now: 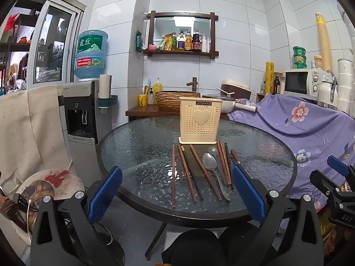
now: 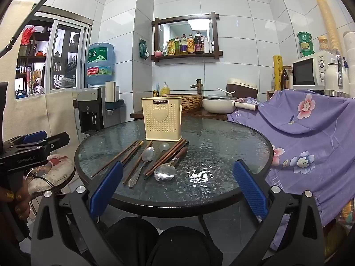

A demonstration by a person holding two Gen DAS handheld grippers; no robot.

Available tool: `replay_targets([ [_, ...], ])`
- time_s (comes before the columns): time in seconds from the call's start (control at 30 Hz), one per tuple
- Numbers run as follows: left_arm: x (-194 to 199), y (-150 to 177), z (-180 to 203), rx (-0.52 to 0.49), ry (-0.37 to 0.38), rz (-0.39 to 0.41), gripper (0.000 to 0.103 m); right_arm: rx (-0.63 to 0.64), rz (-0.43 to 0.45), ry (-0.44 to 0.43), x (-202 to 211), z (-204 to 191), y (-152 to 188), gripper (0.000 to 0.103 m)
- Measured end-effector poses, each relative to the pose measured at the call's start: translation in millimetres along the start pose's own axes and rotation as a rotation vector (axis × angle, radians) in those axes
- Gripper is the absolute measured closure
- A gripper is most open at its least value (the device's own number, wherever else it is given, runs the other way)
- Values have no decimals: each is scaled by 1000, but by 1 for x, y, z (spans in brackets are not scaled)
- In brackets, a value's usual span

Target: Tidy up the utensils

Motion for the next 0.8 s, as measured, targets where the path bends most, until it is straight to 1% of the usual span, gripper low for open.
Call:
replay_targets([
  [0.8, 0, 4, 8, -9, -2, -4, 6, 0, -5, 1, 0, 0, 0, 5],
])
Point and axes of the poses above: each gripper's, at about its wrist camera, not at the fingertips, and x roughly against the way its jaws point, z to its right, y to its underside, the point moved 9 cm from there along -x, roughly the way its jaws point, and after that the axes turned 2 degrees about z, right-handed, at the moved point
